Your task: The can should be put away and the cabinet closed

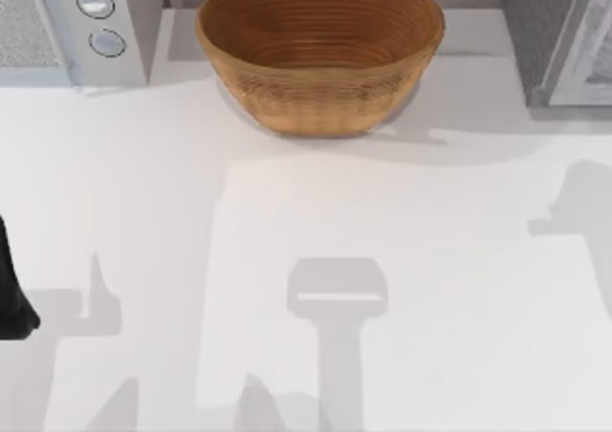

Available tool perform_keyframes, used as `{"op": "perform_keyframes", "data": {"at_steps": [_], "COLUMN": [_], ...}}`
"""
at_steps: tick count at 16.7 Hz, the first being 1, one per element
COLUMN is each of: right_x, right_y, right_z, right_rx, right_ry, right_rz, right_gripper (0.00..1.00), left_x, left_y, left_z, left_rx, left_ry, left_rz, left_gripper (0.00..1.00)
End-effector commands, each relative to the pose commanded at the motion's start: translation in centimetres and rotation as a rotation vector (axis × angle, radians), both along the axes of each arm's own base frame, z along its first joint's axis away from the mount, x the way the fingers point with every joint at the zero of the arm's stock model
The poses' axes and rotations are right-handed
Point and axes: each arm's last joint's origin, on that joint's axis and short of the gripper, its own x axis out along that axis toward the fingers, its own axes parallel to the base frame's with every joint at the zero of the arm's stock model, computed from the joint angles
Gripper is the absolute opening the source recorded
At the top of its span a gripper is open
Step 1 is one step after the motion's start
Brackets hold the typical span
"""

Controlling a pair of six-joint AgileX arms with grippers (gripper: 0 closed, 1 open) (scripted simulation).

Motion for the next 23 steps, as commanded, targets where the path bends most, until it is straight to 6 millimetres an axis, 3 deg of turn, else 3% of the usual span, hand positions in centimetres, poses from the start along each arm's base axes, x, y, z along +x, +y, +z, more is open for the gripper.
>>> {"op": "perform_keyframes", "data": {"at_steps": [12, 19, 23], "right_x": [5.7, 10.2, 12.1], "right_y": [1.6, 3.1, 3.7], "right_z": [10.6, 15.1, 16.3], "right_rx": [-0.008, -0.005, -0.005], "right_ry": [-0.010, -0.006, -0.003], "right_rz": [0.000, 0.000, -0.003], "right_gripper": [0.00, 0.00, 0.00], "left_x": [0.0, 0.0, 0.0], "left_y": [0.0, 0.0, 0.0], "left_z": [0.0, 0.0, 0.0], "left_rx": [0.000, 0.000, 0.000], "left_ry": [0.000, 0.000, 0.000], "left_rz": [0.000, 0.000, 0.000], "left_gripper": [1.00, 1.00, 1.00]}}
